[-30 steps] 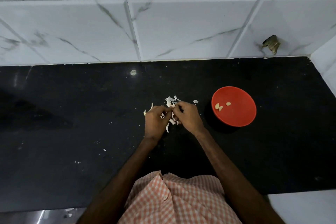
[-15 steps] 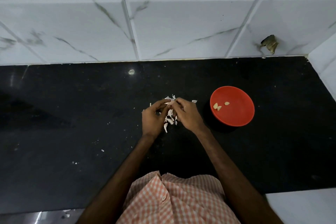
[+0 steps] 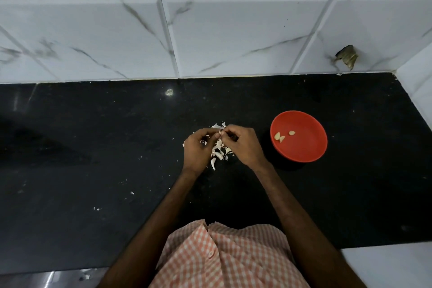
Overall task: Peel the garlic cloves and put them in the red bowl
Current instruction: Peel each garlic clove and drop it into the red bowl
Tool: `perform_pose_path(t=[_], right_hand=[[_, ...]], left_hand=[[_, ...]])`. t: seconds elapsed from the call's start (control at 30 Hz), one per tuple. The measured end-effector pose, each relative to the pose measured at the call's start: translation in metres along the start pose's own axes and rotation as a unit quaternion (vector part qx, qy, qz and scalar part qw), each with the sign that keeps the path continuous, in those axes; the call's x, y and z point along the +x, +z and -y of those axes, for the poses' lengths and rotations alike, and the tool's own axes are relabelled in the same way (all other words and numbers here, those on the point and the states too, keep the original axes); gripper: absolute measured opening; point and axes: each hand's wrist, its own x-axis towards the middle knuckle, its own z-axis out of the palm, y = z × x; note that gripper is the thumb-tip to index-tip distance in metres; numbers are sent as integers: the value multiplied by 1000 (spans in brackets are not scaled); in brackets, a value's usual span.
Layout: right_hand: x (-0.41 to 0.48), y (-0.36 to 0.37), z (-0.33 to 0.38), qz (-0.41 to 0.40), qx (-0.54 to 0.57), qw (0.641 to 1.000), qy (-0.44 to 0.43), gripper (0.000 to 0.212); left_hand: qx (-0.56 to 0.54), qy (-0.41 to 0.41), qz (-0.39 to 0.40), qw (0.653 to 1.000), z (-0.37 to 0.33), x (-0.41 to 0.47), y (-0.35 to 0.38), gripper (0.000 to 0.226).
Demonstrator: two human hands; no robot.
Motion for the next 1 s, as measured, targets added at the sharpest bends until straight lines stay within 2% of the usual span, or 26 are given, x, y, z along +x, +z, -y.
perform_pose_path(t=[0.2,0.43,0.53,0.63,0.73,0.93,1.0], right_hand=[[-1,0,7,-13,57,998,10,9],[-1,4,12,-10,108,993,46,5],[-1,5,13,-20,92,994,50,11],[-4,9,8,-2,9,998,58,16],[-12,15,1,21,-14,996,82,17],[-10,4,-6,-34,1,996,86,7],[-8,2,-4,-43,1,997,64,13]], left_hand=[[-88,-12,23,996,4,0,-4,18],[-200,-99,-7,975,0,-6,2,12],[-238,-117,-3,964,0,-8,4,13],[-295,-137,-23,945,-3,-6,3,16],[-287,-136,-42,947,-5,2,-1,19],[-271,-124,-50,953,-6,-2,6,21],[-257,-119,-48,958,-6,-2,5,18]])
